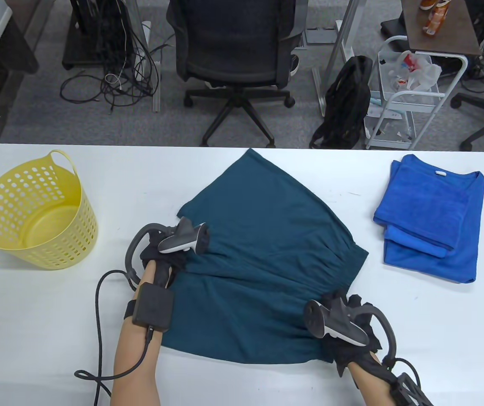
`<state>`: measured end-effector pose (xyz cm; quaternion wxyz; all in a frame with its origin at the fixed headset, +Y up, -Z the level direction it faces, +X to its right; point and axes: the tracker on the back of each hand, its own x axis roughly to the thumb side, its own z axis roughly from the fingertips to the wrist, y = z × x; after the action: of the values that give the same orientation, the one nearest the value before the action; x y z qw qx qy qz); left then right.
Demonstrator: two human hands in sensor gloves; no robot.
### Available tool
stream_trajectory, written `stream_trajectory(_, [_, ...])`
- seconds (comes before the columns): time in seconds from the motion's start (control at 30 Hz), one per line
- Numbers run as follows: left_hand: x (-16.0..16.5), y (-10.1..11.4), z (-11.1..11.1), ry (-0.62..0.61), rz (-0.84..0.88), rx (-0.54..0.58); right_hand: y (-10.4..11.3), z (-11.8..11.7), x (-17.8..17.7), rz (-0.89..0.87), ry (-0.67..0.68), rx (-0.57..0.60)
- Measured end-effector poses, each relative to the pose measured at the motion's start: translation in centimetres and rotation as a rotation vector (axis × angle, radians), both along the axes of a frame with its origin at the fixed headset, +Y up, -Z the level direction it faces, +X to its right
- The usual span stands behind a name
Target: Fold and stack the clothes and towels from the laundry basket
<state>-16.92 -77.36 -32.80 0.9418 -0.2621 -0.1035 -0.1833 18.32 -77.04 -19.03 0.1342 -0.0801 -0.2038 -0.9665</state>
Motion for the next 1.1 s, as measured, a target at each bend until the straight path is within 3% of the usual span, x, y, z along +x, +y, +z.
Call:
stream_trajectory(0.2, [-2.3,-0.2,7.0,-0.085,0.077,0.167,-1.0,-4.7,1.7,0.017,-0.009,0.007])
stream_trajectory(0.27, [-3.2,-0.5,8.6,-0.071,0.146,0.159,-1.2,-6.1,1.6,0.036,0.003,0.032])
stream_trajectory(0.37, [-4.5,-1.0,9.9,0.045,0.318,0.077,-1.4,-7.8,1.5,0.045,0.013,0.033])
stream_trajectory(0.77, [-4.7,-1.4,11.3,0.116,0.355,0.105,-1.3,-7.6,4.0,-0.154,-0.053,0.013])
stream_trajectory(1.03, [-5.0,-1.6,12.0,0.120,0.392,0.108,-1.5,-6.8,4.5,-0.177,-0.038,0.057])
stream_trajectory(1.1, [-5.1,-0.7,12.5,0.104,0.418,0.145,-1.0,-6.2,5.1,-0.174,-0.039,0.057])
